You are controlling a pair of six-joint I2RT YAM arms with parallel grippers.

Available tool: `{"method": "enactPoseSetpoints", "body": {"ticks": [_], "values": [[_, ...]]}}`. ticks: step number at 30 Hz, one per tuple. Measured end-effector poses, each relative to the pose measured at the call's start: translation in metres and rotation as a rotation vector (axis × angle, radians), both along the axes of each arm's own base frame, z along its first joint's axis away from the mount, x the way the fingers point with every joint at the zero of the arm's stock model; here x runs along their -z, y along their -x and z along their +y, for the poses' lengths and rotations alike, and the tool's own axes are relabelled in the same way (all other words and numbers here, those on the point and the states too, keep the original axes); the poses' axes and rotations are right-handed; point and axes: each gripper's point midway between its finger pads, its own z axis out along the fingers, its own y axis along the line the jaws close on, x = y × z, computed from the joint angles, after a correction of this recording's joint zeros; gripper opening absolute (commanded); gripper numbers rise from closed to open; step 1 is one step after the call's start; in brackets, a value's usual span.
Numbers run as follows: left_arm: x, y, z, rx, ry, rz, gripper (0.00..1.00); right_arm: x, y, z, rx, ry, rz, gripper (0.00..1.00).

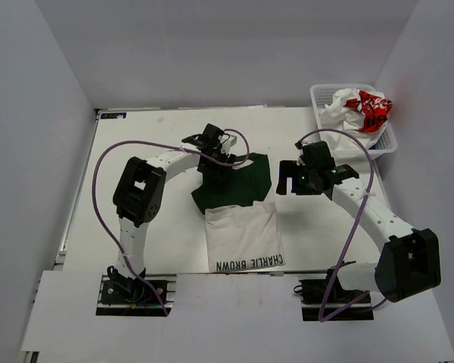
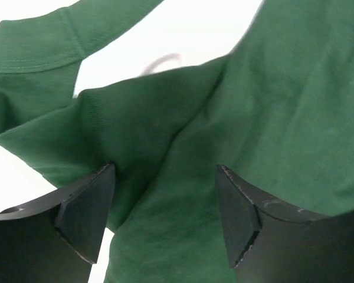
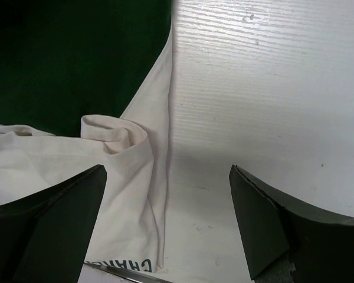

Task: Fold and stack the t-shirts

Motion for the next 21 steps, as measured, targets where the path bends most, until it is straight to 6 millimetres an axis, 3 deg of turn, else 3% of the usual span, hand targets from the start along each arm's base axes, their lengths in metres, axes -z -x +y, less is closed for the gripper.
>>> {"method": "enactPoseSetpoints", "body": {"ticks": [7, 14, 20, 21], "values": [[-0.002, 0.013, -0.003, 0.049, 0.015, 0.009, 0.8, 0.008, 0.006, 0.002, -0.013, -0.016, 0.026, 0.9], [-0.022, 0.024, -0.005, 0.081, 0.065, -0.015, 0.8, 0.012, 0.01, 0.002, -0.019, -0.024, 0.032, 0.9], [-0.011, 0.034, -0.001, 0.078, 0.056, 0.026, 0.78, 0.01, 0.01, 0.004, -0.024, -0.035, 0.024, 0.9], [-0.009, 0.036, 0.0, 0.074, 0.056, 0.032, 0.74, 0.009, 0.01, 0.004, -0.026, -0.037, 0.025, 0.9]]}}
